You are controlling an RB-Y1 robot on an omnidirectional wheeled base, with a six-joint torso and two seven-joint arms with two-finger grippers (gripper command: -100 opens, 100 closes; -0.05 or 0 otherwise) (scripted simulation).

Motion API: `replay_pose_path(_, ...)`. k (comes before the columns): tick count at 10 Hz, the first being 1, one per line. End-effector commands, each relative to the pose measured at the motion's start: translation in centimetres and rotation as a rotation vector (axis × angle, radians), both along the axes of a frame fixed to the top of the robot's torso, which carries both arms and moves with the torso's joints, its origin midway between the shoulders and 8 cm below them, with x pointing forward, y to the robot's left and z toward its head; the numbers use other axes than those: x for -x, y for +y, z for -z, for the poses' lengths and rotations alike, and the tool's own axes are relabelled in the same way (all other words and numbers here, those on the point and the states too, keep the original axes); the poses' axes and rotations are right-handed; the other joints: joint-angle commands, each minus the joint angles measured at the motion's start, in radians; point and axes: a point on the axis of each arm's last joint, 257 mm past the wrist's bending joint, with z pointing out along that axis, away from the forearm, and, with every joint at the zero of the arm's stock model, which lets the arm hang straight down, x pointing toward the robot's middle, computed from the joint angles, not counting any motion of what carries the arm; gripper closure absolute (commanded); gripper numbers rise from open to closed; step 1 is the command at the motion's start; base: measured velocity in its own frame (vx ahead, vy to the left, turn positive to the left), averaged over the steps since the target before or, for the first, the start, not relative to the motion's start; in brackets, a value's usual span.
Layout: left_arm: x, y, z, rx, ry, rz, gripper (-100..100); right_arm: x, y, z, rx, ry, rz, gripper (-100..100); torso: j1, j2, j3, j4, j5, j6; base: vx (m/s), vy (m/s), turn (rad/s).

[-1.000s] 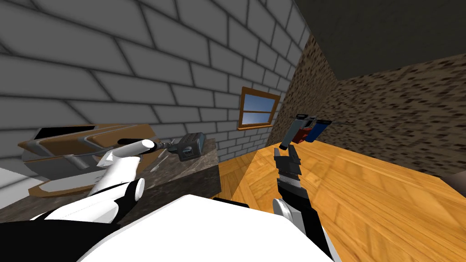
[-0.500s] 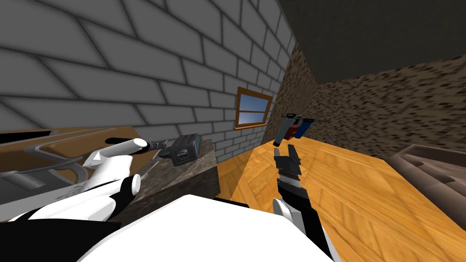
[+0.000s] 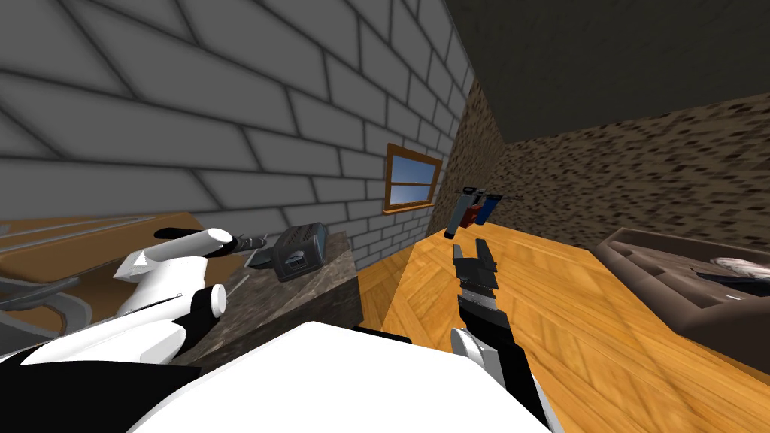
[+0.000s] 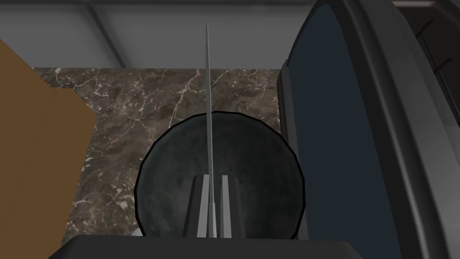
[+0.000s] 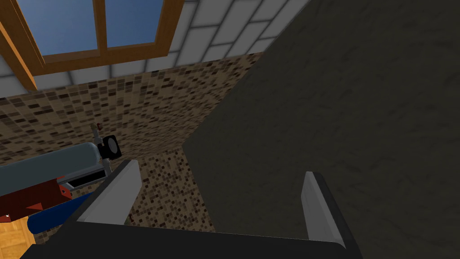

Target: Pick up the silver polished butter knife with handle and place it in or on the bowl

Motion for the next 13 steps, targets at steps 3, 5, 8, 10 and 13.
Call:
replay_pose_path(3,0.5,0.3,0.1,0.014,0.004,-0.015,-100,0.0,0.0,0.0,0.000,0.000,0.000,0,0.000,0.000,0.000,0.000,0.000,-0.001,-0.003,0.030,-0.072)
replay_pose_path(5,0.5,0.3,0.1,0.013,0.004,-0.015,-100,0.0,0.0,0.0,0.000,0.000,0.000,0,-0.002,0.000,0.000,0.000,0.000,-0.001,0.000,0.000,0.000)
replay_pose_path(8,0.5,0.3,0.1,0.013,0.004,-0.015,0,0.0,0.0,0.0,0.000,0.000,0.000,0,-0.002,0.001,0.000,0.000,0.000,-0.001,0.000,0.000,0.000)
replay_pose_path(10,1.0,0.9,-2.2,0.012,0.003,-0.022,-100,0.0,0.0,0.0,0.000,0.000,0.000,0,-0.003,0.000,0.000,0.000,-0.001,-0.001,0.001,-0.010,-0.041)
replay_pose_path(13,1.8,1.3,-5.2,0.009,0.004,-0.031,-100,0.0,0.0,0.0,0.000,0.000,0.000,0,-0.003,0.001,0.000,0.000,-0.001,-0.001,0.001,-0.012,-0.030)
